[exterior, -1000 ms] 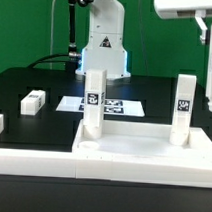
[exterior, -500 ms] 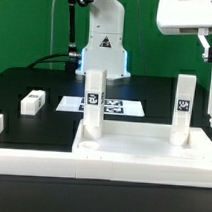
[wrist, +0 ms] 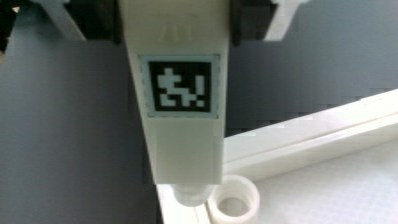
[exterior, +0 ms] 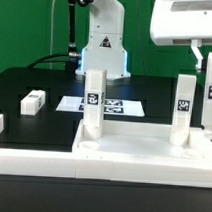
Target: Assemble desk
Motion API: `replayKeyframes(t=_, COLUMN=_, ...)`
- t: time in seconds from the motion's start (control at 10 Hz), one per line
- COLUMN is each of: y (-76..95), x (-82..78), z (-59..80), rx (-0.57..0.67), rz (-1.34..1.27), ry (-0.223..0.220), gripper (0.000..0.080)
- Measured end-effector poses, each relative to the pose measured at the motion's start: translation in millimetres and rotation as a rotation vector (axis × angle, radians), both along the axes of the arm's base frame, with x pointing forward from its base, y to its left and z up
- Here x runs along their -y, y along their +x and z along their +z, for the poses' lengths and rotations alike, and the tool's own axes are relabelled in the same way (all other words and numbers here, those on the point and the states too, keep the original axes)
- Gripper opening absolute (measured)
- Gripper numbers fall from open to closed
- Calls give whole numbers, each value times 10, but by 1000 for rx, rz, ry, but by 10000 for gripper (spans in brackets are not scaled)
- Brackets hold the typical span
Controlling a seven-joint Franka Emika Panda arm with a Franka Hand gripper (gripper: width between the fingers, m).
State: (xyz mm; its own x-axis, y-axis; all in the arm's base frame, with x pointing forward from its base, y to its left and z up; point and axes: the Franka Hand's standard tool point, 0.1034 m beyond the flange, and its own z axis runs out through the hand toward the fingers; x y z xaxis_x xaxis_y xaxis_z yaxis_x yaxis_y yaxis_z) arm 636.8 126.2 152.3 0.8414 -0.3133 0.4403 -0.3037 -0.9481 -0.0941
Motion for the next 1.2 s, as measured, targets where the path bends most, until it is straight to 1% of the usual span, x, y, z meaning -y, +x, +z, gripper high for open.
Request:
replayKeyframes(t=0.1, y=3, x=59, z=-103, rx=-13, rz=1, ry=-10, gripper=287)
replayKeyframes(t=0.2, y=-4, x=87, z=-131, rx=-22, rz=-4, ry=-9, gripper=287)
replayKeyframes(t=0.4, y=8, x=199, z=-130, rx=-29, rz=5, ry=-20, gripper=287)
replayKeyframes(t=0.6, y=-11, x=158, z=-178, rx=-35, rz=-2, ry=-12, gripper=287)
replayKeyframes(t=0.8, y=-8, x=166, z=-242, rx=-41, rz=-7, ry=-13, gripper=287)
replayKeyframes(t=1.2, y=13, x=169, z=-248, rx=-26, rz=-10, ry=-11, gripper=287)
